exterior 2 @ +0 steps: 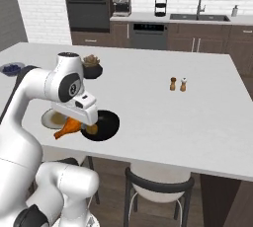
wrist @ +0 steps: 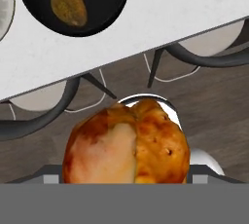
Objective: Pick the chicken drumstick and avocado from their plates and place them in the bowl. Then put the bowl in the fridge.
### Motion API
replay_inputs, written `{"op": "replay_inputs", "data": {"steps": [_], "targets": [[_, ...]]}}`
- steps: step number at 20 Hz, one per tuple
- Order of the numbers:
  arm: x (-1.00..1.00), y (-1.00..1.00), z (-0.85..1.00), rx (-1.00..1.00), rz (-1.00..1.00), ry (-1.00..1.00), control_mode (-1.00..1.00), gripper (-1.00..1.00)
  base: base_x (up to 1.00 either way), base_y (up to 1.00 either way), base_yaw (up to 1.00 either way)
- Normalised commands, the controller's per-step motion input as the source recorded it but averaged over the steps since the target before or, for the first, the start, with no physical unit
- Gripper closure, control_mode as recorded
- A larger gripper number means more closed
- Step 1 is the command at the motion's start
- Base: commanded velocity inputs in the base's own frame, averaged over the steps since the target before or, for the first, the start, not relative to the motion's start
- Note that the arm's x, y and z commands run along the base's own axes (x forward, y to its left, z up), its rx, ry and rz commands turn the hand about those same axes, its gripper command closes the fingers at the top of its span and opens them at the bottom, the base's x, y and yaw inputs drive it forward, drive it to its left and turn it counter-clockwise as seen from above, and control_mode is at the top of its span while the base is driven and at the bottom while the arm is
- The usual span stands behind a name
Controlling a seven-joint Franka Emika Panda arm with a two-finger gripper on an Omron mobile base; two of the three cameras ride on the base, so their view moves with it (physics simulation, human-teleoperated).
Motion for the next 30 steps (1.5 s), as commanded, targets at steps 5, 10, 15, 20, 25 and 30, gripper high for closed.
{"op": "replay_inputs", "data": {"steps": [5, 10, 15, 20, 25, 30], "targets": [[0.46, 0.0, 0.0, 0.0, 0.02, 0.0, -1.0, 1.0, 0.06, 0.0, 0.0], [1.0, 0.0, -0.03, 0.0, 0.09, 0.0, -1.0, 1.0, 0.0, 0.0, 0.0], [1.0, 0.0, -0.16, 0.0, 0.07, -0.01, -1.0, 1.0, 0.0, 0.0, 0.0], [0.99, -0.09, -0.44, 0.0, 0.06, -0.01, -1.0, 1.0, 0.0, 0.0, 0.0], [0.7, -0.01, -0.68, -0.04, 0.04, 0.0, -1.0, 1.0, 0.0, 0.0, 0.0], [0.21, 0.0, -0.62, -0.08, 0.02, -0.01, -1.0, 1.0, 0.0, 0.0, 0.0]]}}
